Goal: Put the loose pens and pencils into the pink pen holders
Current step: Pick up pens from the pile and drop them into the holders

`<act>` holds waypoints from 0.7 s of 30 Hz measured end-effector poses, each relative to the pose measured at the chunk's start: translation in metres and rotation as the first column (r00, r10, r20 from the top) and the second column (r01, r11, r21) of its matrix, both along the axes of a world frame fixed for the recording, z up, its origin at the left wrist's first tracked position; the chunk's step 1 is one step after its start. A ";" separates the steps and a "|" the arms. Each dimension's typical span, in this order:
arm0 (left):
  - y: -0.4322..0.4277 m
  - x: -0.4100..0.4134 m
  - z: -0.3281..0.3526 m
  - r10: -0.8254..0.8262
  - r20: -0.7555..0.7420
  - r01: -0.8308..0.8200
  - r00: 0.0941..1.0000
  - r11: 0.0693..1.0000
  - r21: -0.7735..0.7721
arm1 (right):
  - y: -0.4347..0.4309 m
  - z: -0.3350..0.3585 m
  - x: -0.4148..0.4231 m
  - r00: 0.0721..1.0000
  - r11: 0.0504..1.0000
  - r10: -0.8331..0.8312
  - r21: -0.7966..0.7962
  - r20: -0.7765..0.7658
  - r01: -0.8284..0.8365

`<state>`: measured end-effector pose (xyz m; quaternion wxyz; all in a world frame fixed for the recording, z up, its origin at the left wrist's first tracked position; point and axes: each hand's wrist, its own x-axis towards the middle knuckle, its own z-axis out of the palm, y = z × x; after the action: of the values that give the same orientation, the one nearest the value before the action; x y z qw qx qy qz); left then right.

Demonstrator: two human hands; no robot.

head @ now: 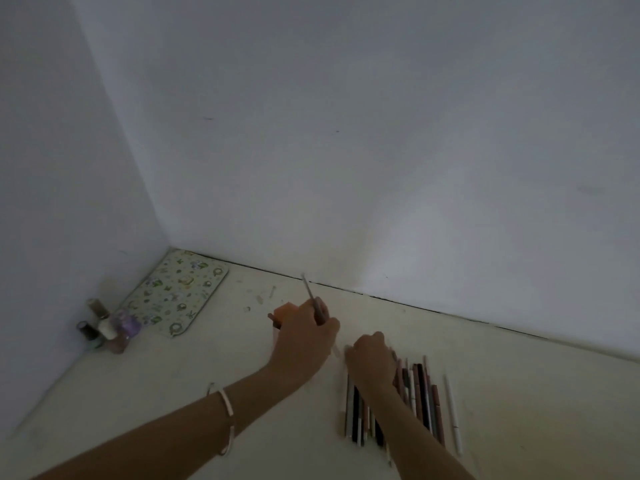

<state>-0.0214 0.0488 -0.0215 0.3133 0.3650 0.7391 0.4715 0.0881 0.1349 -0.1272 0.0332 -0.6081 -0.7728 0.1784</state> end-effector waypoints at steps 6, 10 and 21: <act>-0.020 -0.048 0.017 0.138 0.173 -0.152 0.975 0.985 0.076 | -0.007 -0.025 -0.017 0.972 0.997 0.053 0.039 0.229 -0.064; -0.023 -0.074 0.017 0.230 0.258 -0.272 0.938 0.952 0.141 | -0.007 -0.018 -0.024 0.994 1.000 -0.028 -0.012 0.105 0.029; 0.011 -0.101 -0.020 0.201 -0.154 -0.200 0.967 0.980 0.022 | 0.021 0.105 -0.026 0.267 0.936 -0.291 -0.216 -0.919 0.278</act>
<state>-0.1223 0.0594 -0.0419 0.2044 0.3249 0.7929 0.4733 0.0625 0.1556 -0.0224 0.5020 -0.5190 -0.4862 0.4922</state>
